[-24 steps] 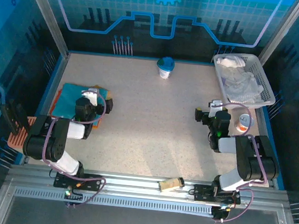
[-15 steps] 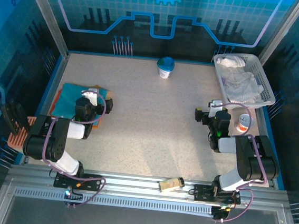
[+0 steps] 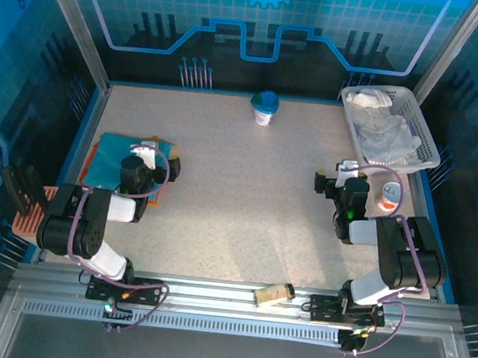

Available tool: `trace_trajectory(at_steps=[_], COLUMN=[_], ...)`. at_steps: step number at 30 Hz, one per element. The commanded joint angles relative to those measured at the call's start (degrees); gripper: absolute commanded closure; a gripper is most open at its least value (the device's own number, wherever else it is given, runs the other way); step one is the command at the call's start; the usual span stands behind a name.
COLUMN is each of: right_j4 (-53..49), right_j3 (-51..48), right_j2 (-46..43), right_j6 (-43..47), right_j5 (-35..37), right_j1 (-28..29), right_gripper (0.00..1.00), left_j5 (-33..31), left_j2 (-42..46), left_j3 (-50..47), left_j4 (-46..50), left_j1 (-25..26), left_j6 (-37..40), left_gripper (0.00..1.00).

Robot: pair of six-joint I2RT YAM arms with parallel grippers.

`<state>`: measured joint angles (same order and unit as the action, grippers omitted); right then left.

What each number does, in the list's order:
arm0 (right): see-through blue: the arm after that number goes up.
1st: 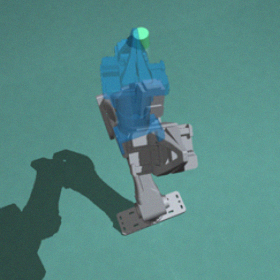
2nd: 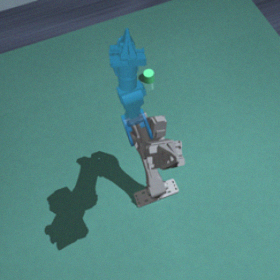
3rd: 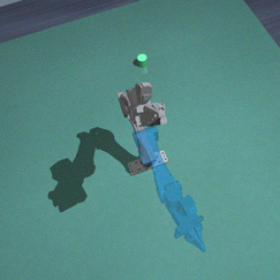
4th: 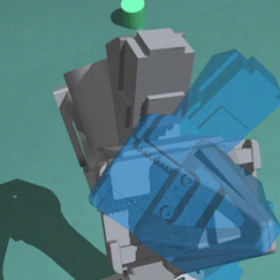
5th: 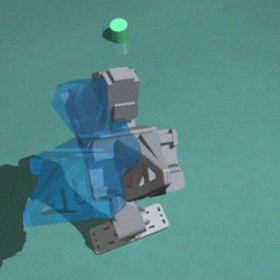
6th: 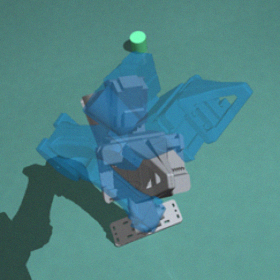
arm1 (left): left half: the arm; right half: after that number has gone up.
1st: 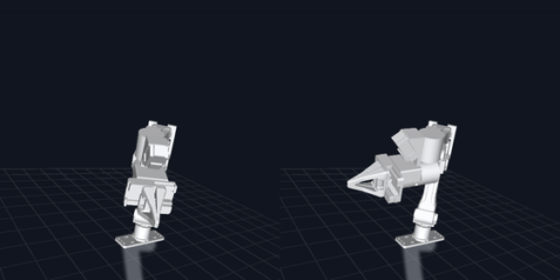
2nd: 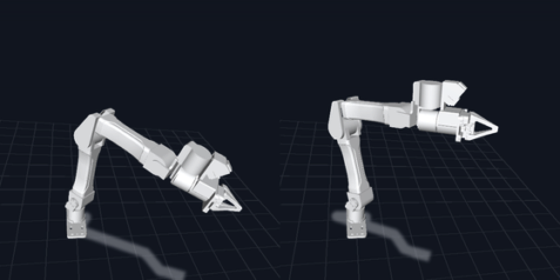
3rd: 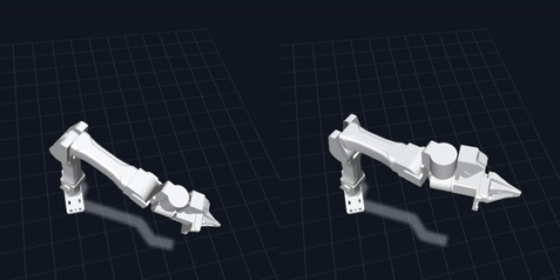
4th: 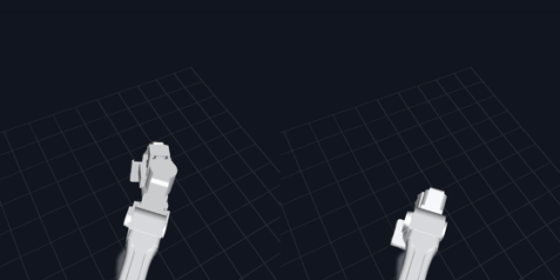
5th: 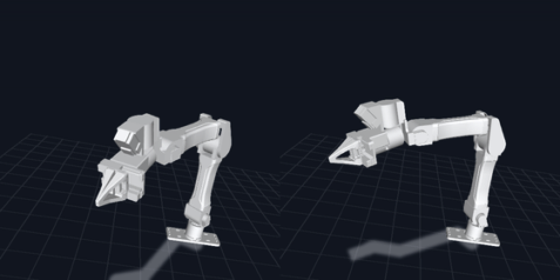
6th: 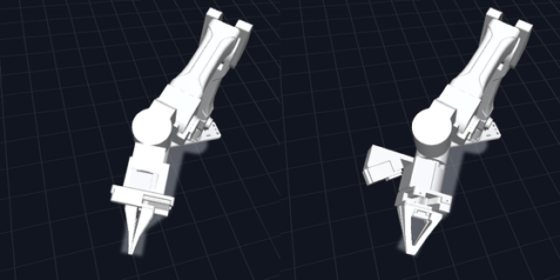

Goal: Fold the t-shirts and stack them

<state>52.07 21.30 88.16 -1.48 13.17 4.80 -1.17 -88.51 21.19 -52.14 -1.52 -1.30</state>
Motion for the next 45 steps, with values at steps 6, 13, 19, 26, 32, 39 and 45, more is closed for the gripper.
trace_trajectory(at_steps=[6,13,19,26,32,39,45], right_j4=[-2.3,-29.1,-45.3,-63.2,-76.9,-77.4,-75.4], right_j3=[1.6,14.3,30.6,49.9,65.0,72.4,75.5], right_j2=[-2.0,-15.4,-12.8,-3.5,6.3,15.3,18.2], right_j6=[1.4,-1.0,-3.9,-13.9,-25.1,-30.5,-27.2], right_j5=[2.4,11.0,12.9,8.7,5.0,3.6,8.7], right_j1=[1.8,4.4,4.2,-0.8,-7.6,-12.0,-10.2], right_gripper=[0.00,0.00,0.00,0.00,0.00,0.00,0.07], left_j5=[0.6,-4.5,-2.2,-0.6,5.2,7.1,7.7], left_j2=[4.1,16.3,17.1,16.0,17.6,17.0,14.7], left_j3=[2.2,11.1,18.4,32.6,34.7,33.0,33.7], left_j4=[5.8,27.0,37.3,63.4,71.5,75.3,76.7], left_j1=[1.3,1.5,3.8,6.8,7.4,10.9,13.1], left_j6=[2.0,-4.6,-10.3,-17.2,-17.1,-15.9,-15.0], left_gripper=[0.01,0.01,0.01,0.01,0.01,0.03,0.07])
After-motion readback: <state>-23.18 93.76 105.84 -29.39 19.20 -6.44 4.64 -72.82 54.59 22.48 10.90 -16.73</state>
